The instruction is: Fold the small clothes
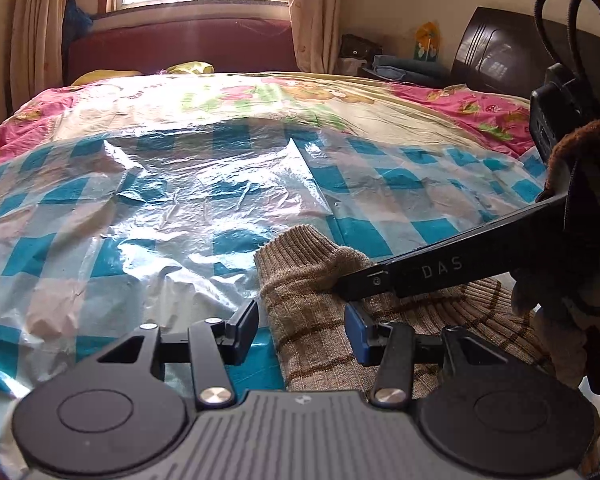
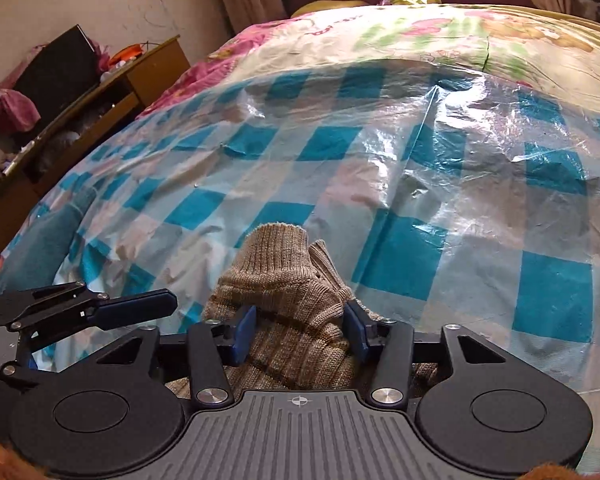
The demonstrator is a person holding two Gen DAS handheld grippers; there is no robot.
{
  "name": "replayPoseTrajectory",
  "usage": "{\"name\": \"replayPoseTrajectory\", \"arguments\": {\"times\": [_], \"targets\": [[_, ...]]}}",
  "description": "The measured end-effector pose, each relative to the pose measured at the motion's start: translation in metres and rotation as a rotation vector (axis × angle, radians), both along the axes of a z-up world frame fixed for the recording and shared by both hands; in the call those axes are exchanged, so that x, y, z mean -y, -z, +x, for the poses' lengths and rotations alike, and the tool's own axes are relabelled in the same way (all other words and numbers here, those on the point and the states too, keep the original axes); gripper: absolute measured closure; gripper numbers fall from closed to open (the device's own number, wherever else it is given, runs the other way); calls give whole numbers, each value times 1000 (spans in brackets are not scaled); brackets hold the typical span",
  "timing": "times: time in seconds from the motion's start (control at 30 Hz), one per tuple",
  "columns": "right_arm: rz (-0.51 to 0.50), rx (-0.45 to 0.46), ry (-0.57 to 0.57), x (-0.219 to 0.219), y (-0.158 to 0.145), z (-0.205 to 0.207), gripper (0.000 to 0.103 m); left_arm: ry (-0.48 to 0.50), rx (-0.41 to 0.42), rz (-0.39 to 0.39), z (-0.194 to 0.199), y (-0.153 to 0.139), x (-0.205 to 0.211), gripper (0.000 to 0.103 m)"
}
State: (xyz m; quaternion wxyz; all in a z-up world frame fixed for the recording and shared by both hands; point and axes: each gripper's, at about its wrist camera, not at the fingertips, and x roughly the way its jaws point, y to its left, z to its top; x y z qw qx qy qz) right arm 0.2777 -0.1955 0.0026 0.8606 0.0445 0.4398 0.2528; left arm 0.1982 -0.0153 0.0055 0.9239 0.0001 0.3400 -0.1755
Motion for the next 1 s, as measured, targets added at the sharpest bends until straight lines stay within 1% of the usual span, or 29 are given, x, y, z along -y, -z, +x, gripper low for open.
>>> {"name": "replayPoseTrajectory", "arguments": {"times": [0.07, 0.2, 0.27, 0.3, 0.33, 0.37, 0.4, 0.43, 0.47, 0.5, 0.57, 0.63, 0.67, 0.77, 0.83, 0.9, 0.97, 1.0], "targets": [[11, 4, 25, 4, -6, -4, 89, 1, 25, 0, -4, -5, -1, 53], [112, 89, 93, 25, -33, -26, 95, 16, 88, 2, -8, -12, 7, 52], [122, 93, 132, 31, -32, -27, 95, 19, 74, 23, -2, -6, 16, 51], [93, 82, 154, 31, -26, -22, 95, 22, 58, 41, 2, 0, 20, 51], [27, 70, 171, 27, -13, -15, 95, 22, 36, 68, 7, 8, 24, 51], [-27, 59, 175, 23, -2, -11, 94, 10, -3, 101, 13, 16, 27, 52], [-57, 42, 186, 22, 8, -7, 94, -2, -39, 113, 17, 23, 27, 52], [-50, 29, 206, 23, 15, -6, 94, -5, -58, 95, 18, 26, 24, 52], [-37, 27, 214, 25, 15, -7, 90, -12, -62, 77, 17, 26, 20, 52], [-29, 29, 214, 26, 10, -10, 84, -18, -59, 69, 15, 23, 17, 52], [-8, 56, 235, 31, -3, -20, 78, -31, -35, 67, 9, 16, 12, 52], [-6, 98, 254, 36, -19, -36, 78, -34, -12, 57, 1, 7, 7, 52], [-1, 119, 266, 40, -25, -47, 76, -32, -4, 44, -4, 2, 5, 52], [40, 130, 259, 48, -34, -78, 75, -11, 10, 12, -18, -7, 4, 52], [-1, 109, 245, 49, -25, -89, 77, 22, 3, 19, -27, -5, 10, 52], [-70, 58, 286, 54, -6, -87, 78, 49, -20, 74, -31, 4, 22, 52], [-57, 43, 314, 63, 6, -84, 80, 46, -67, 103, -29, 16, 27, 51], [-56, 43, 321, 64, 7, -84, 80, 35, -71, 101, -31, 15, 26, 51]]}}
